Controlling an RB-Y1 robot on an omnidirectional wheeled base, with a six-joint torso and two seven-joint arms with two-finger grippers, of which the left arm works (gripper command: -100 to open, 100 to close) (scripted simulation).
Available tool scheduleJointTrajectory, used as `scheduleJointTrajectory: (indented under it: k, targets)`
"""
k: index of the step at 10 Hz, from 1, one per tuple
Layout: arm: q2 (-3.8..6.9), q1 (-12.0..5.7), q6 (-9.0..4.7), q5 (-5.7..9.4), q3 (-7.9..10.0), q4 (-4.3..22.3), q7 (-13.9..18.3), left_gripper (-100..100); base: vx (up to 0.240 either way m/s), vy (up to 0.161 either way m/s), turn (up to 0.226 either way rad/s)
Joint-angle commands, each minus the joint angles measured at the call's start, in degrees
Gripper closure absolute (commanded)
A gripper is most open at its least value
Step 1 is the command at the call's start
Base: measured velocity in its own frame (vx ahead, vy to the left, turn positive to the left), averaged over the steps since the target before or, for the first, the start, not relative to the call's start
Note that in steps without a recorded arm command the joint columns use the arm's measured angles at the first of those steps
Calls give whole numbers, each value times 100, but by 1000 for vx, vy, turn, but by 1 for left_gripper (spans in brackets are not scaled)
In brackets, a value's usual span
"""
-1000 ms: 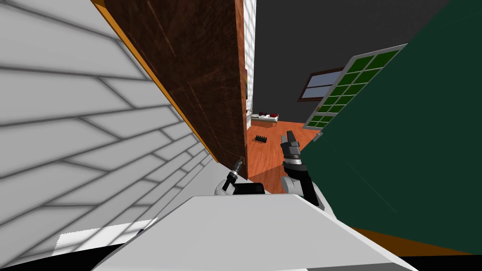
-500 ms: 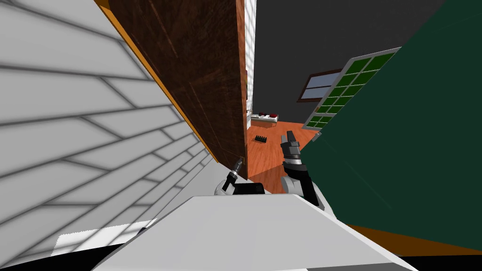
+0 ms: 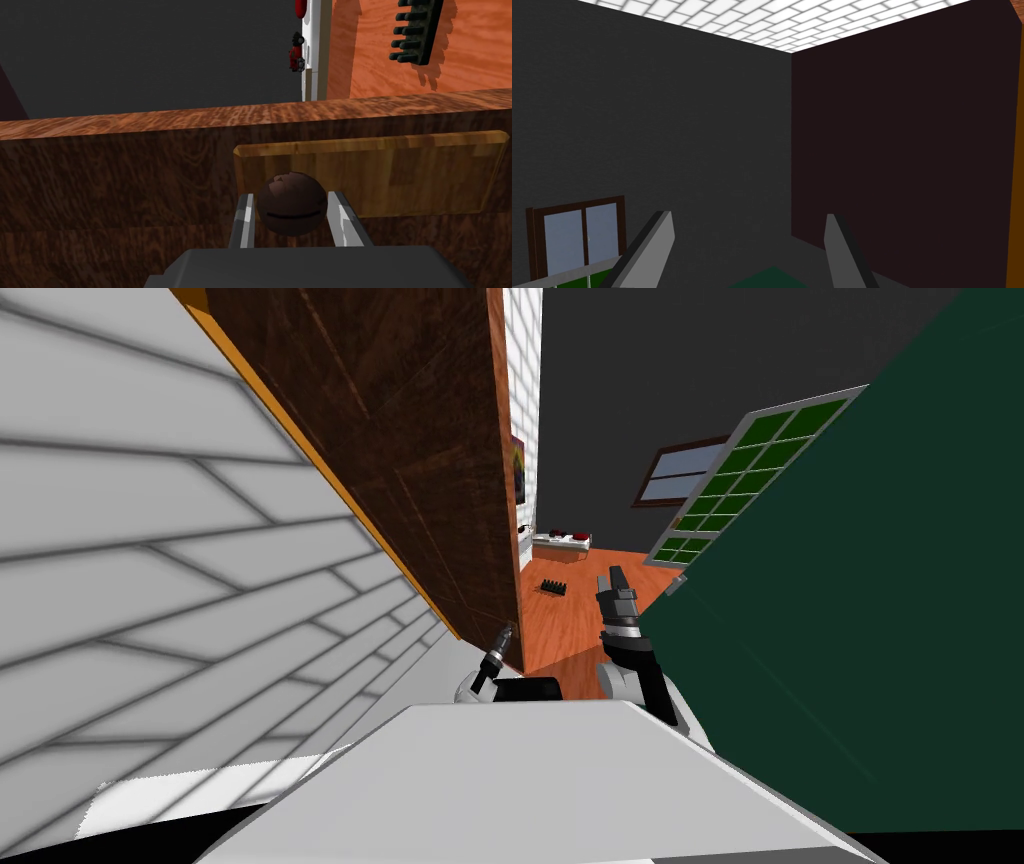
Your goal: Push the door open
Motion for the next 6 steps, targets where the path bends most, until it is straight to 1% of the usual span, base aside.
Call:
scheduleJointTrajectory:
  k: [1,2,3,4,5,6]
  targets:
    - [71,29,76,24,72,-178,-9,100,86,-70,14]
    - [71,29,76,24,72,-178,-9,100,42,-22,-17]
    - [80,8,71,61,196,-144,-52,100,107,-88,43]
    - [82,0,70,74,241,-131,-67,100,155,-107,86]
    - [84,-16,66,102,337,-105,-100,100,149,-131,76]
    - [84,-24,65,117,386,-91,-117,100,120,-133,23]
